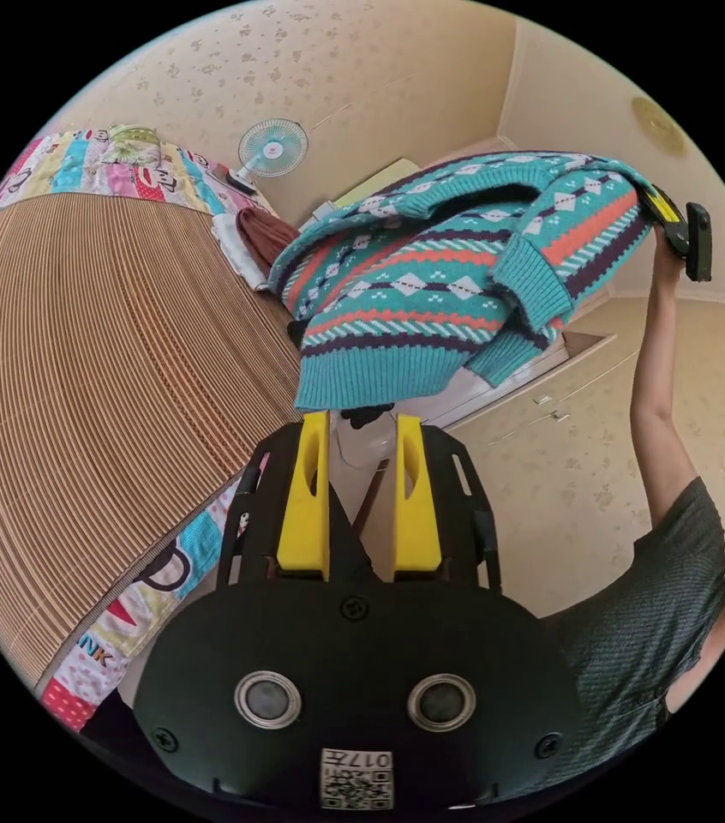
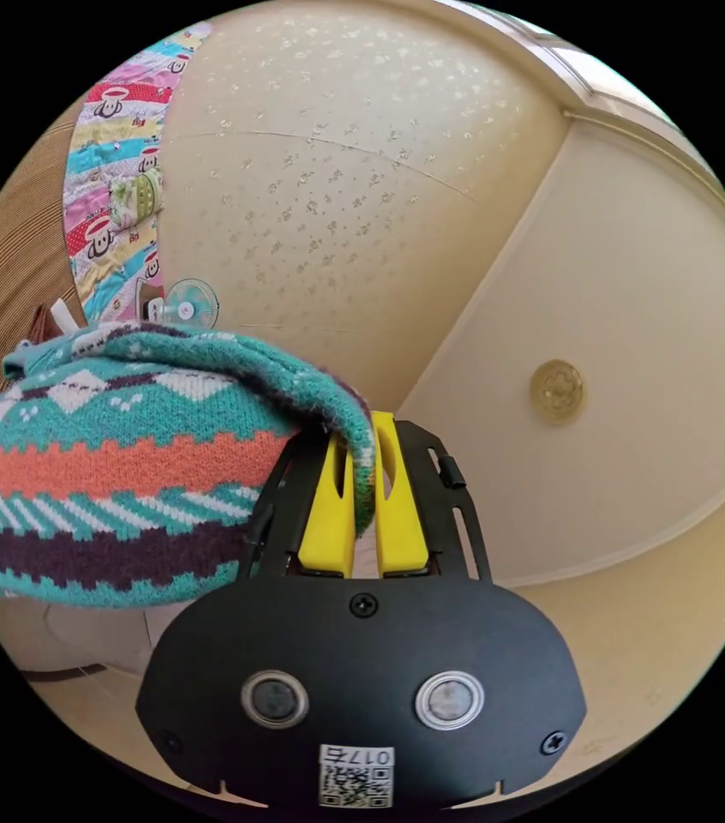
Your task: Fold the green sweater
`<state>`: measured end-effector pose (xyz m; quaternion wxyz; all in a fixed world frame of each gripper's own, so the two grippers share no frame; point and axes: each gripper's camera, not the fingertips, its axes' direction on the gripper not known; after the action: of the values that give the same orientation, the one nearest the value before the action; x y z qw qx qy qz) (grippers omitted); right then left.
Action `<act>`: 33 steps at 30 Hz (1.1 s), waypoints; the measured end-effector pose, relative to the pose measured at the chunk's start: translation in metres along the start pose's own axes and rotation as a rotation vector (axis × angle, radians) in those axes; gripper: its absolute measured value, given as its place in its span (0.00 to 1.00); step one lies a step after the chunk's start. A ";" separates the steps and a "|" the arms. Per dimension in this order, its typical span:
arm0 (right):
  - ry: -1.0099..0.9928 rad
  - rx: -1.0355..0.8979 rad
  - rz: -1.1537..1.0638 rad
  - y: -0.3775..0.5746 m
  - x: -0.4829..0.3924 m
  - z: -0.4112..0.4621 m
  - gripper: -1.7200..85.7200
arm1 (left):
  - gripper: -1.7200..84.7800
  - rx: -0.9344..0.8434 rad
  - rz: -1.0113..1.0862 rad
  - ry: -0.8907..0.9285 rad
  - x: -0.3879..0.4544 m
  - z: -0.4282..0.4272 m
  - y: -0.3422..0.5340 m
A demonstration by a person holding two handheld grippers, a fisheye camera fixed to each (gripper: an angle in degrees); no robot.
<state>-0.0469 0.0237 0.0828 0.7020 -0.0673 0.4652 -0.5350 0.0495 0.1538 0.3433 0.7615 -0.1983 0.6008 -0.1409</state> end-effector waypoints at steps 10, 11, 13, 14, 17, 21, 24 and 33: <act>-0.008 0.090 0.147 0.019 0.077 -0.095 0.07 | 0.17 0.031 0.158 -0.177 0.070 -0.006 0.014; 0.010 0.106 0.160 0.022 0.087 -0.106 0.07 | 0.18 0.022 0.160 -0.198 0.077 -0.003 0.015; 0.042 0.127 0.184 0.028 0.103 -0.120 0.07 | 0.19 0.050 0.158 -0.231 0.088 -0.007 0.020; 0.055 0.129 0.195 0.033 0.114 -0.127 0.07 | 0.20 0.098 0.162 -0.248 0.096 -0.015 0.025; 0.006 0.155 0.273 0.051 0.146 -0.144 0.07 | 0.22 0.222 0.236 -0.289 0.126 -0.042 0.034; -0.111 0.208 0.371 0.086 0.184 -0.155 0.07 | 0.23 0.265 0.330 -0.338 0.164 -0.069 0.034; -0.177 0.231 0.423 0.112 0.204 -0.156 0.07 | 0.25 0.361 0.377 -0.395 0.192 -0.100 0.041; -0.490 0.260 0.550 0.187 0.201 -0.096 0.08 | 0.08 0.998 0.392 -0.346 0.216 -0.243 0.164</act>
<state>0.0112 -0.0234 -0.1983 0.9122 0.0237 0.2126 -0.3494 -0.1383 0.1680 0.0320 0.8623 0.2811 0.3532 -0.2294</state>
